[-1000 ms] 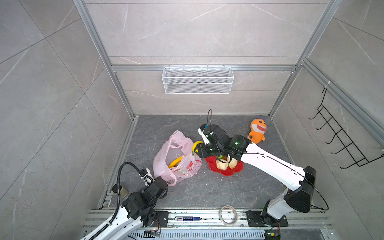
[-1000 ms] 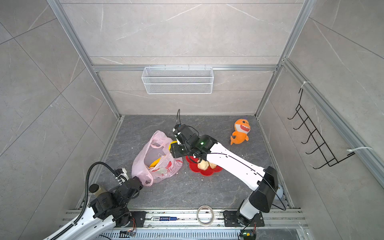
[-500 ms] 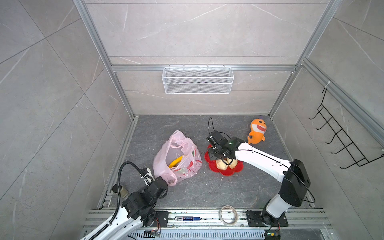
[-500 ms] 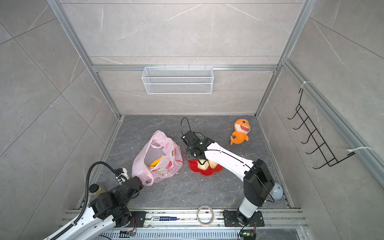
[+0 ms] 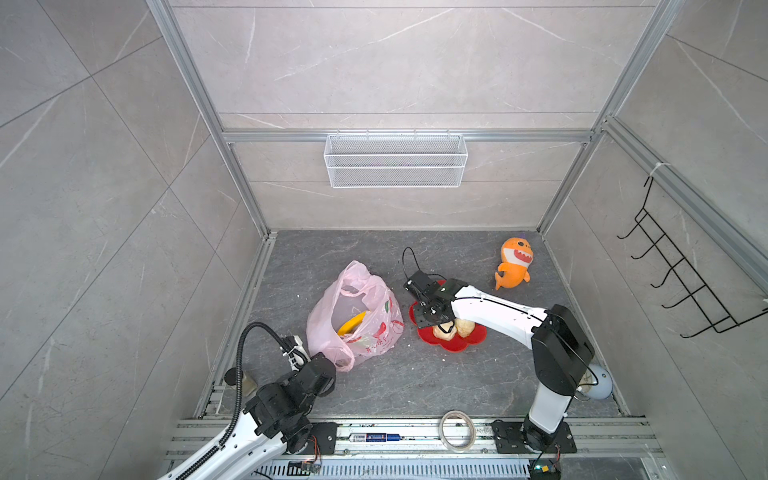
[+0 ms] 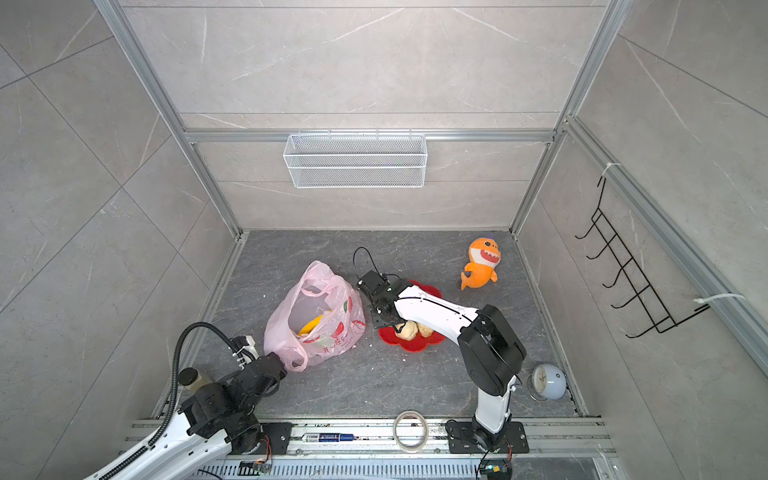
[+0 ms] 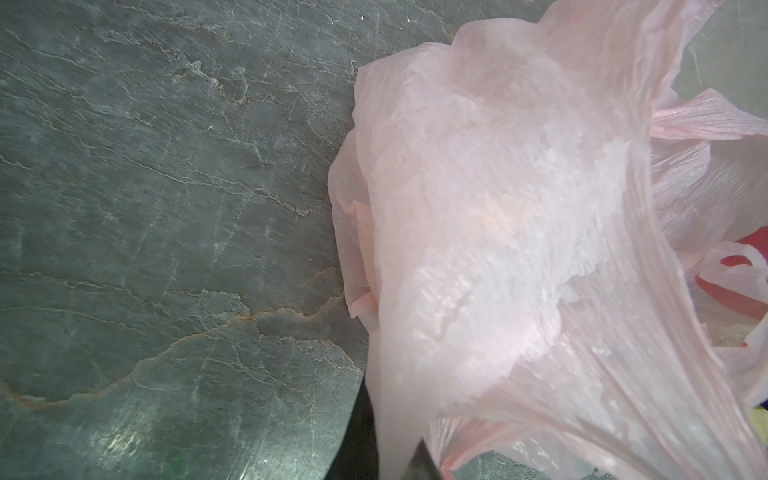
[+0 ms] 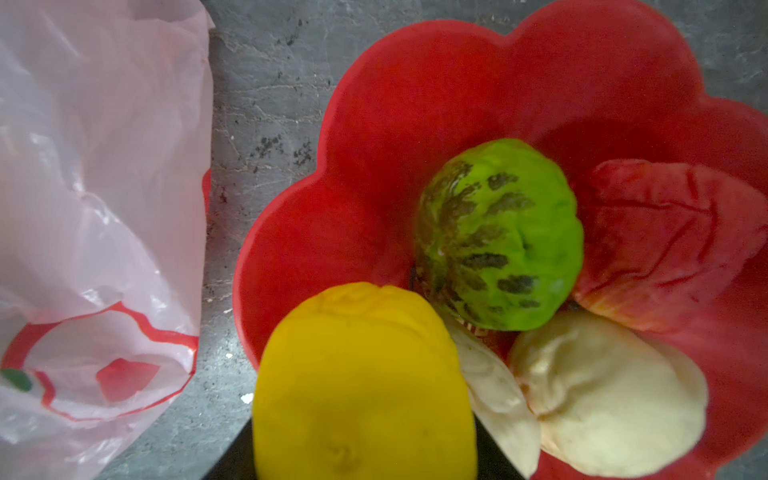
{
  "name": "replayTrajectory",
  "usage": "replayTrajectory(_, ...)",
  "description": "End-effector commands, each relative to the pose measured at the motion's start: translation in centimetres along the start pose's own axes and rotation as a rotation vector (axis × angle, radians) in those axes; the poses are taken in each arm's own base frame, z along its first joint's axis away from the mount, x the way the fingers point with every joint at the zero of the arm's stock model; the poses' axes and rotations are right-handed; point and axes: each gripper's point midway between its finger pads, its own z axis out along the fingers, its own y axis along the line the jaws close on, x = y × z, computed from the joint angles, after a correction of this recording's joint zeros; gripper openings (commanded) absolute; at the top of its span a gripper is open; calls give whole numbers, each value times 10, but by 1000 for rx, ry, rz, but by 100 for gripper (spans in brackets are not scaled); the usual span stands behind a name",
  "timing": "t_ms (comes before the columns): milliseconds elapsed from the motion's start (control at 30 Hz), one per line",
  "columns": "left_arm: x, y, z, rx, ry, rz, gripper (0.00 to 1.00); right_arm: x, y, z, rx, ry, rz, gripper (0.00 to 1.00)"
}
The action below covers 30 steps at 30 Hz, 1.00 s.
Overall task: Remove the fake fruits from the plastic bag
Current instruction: 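Open the right gripper to drop the yellow lemon into the bowl, then move the right gripper back over the pink bag opening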
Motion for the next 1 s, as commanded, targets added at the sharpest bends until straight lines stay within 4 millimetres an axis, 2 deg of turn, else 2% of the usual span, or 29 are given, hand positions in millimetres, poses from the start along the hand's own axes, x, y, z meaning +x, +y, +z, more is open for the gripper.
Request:
replayTrajectory(0,-8,-13,-6,41,-13,-9,0,-2,1,5,16,-2,7,41)
replayTrajectory(733,-6,-12,-6,51,-7,-12,0,6,-6,9,55,26,16,62)
replayTrajectory(967,-6,-12,-6,51,-7,-12,0,-1,-11,-5,61,-10,26,71)
